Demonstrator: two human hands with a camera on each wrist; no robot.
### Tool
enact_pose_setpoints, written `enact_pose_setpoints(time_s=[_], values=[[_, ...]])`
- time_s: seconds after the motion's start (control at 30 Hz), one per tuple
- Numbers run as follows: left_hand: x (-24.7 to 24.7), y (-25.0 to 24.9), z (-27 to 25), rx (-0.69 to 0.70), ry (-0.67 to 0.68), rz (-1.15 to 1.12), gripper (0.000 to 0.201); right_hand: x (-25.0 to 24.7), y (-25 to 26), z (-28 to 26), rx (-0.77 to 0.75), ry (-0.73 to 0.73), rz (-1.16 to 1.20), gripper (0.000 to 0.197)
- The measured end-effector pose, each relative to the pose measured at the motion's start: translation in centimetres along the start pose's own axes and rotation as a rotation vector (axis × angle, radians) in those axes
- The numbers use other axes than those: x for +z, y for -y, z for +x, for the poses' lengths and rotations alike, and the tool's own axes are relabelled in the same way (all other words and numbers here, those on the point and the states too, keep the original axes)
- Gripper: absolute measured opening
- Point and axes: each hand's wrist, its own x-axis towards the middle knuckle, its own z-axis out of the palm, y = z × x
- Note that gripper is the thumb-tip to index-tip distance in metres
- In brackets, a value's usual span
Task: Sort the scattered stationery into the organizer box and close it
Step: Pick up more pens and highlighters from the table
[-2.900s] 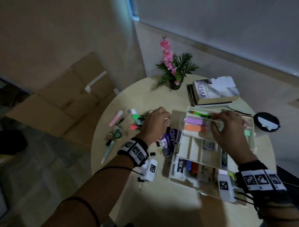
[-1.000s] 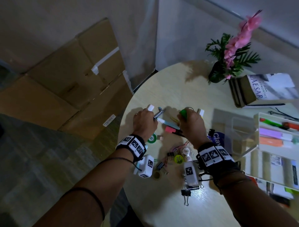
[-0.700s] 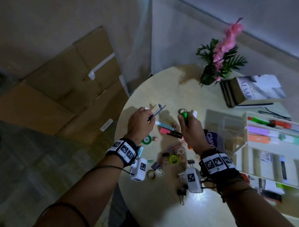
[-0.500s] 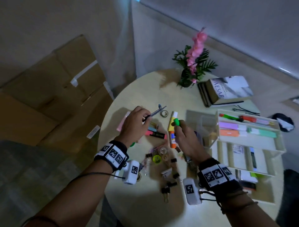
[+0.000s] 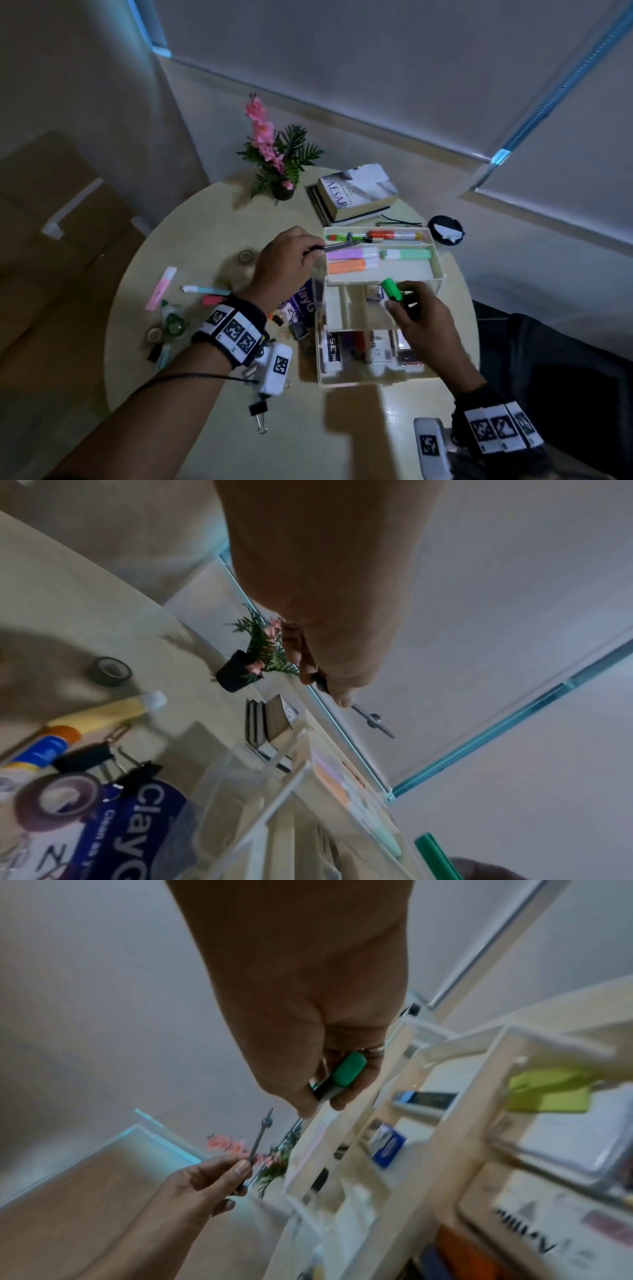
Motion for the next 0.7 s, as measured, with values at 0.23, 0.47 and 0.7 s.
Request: enact_pose_setpoints(time_s=[0.23, 0.47, 0.7], values=[[4.8, -4.0, 3.2, -0.017, 0.036, 0.164, 0.016, -3.7, -6.9, -0.5, 0.238, -0.057, 0.016, 0.031], [7.6, -7.2, 6.8, -0.053, 0.022, 0.260, 0.014, -3.8, -8.4, 0.0, 0.199, -0.024, 0.091, 0.035], [10.4, -8.0, 8.2, -0.062, 0.098, 0.365, 0.014, -3.4, -9.5, 0.5, 0.134, -0.002, 0.122, 0.027]])
